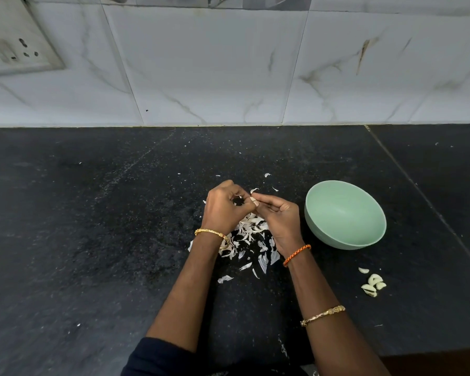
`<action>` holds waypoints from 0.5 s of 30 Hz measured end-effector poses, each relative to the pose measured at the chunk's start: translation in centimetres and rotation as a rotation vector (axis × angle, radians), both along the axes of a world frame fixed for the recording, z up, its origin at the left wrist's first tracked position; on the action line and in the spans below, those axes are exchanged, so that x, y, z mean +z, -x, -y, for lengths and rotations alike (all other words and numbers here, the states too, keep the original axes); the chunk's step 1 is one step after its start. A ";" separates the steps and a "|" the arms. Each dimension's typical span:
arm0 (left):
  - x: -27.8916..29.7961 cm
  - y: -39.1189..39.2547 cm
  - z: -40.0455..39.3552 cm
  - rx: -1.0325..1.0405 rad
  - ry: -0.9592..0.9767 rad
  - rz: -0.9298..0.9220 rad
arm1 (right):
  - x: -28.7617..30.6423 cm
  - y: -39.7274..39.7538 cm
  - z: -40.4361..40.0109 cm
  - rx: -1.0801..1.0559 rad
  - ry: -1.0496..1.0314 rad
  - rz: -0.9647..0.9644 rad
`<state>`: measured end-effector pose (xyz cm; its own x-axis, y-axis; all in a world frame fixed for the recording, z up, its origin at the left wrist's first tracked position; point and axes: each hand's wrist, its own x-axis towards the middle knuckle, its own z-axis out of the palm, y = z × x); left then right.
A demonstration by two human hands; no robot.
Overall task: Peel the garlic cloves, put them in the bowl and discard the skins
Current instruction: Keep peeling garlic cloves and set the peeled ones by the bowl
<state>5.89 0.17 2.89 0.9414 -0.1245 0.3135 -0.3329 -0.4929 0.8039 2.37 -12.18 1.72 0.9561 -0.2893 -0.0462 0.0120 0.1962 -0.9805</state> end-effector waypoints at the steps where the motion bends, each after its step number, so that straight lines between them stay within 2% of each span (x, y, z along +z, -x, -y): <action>1: 0.0 0.0 0.0 0.016 0.007 -0.035 | 0.0 0.0 0.0 0.013 0.023 0.008; 8: 0.2 0.0 0.0 0.099 0.067 -0.257 | -0.5 -0.2 0.0 0.042 0.246 0.062; 15: 1.0 0.0 0.7 0.137 0.313 -0.506 | -0.8 -0.1 -1.1 0.002 0.190 0.122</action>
<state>5.90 -0.50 3.89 0.9841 0.0343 -0.1744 0.1777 -0.2190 0.9594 2.51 -11.08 0.92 0.9517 -0.2802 0.1252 0.1329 0.0086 -0.9911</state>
